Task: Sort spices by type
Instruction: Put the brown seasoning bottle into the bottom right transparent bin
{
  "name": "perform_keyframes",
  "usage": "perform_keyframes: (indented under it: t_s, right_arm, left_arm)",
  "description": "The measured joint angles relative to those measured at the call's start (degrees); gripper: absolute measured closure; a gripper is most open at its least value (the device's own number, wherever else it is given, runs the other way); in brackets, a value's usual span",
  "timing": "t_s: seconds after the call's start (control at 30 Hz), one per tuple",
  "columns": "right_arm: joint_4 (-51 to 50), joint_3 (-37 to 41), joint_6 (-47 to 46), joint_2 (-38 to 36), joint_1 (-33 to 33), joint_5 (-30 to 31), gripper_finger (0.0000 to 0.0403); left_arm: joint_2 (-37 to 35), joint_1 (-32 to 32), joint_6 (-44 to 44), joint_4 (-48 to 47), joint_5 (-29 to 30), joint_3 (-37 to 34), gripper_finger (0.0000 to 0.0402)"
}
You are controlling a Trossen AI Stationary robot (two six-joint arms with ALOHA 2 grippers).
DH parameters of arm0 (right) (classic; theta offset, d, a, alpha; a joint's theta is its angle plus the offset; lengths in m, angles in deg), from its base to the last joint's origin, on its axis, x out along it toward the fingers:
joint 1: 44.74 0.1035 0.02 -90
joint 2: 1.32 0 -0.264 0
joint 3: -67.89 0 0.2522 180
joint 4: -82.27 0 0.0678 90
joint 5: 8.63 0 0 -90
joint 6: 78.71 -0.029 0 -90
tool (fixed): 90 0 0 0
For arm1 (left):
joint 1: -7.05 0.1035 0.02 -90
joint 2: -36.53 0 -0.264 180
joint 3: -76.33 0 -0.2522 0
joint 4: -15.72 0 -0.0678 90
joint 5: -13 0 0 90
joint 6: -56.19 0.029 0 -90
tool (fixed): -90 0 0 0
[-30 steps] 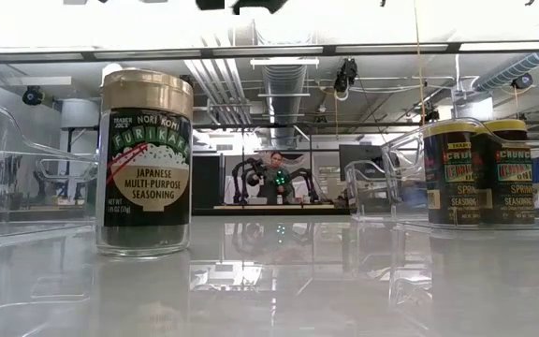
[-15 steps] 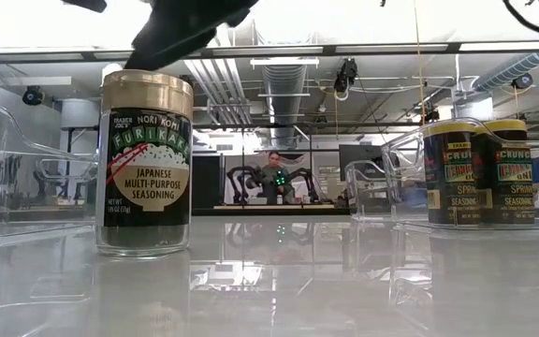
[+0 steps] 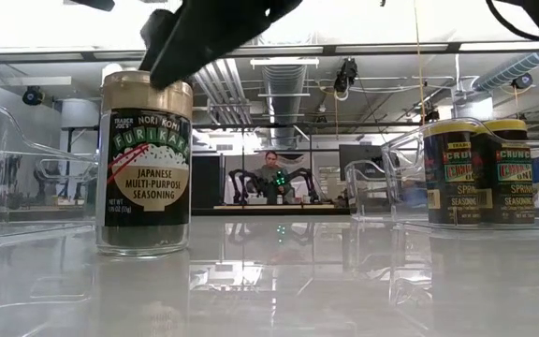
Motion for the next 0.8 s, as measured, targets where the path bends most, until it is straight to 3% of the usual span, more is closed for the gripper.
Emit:
perform_keyframes:
  t_s: [0.8]
  right_arm:
    - [1.7,0.3,12.9,1.6,-0.5,-4.8,0.0088]
  left_arm:
    - [0.1,0.0,-2.2,0.0,0.0,0.0,0.0117]
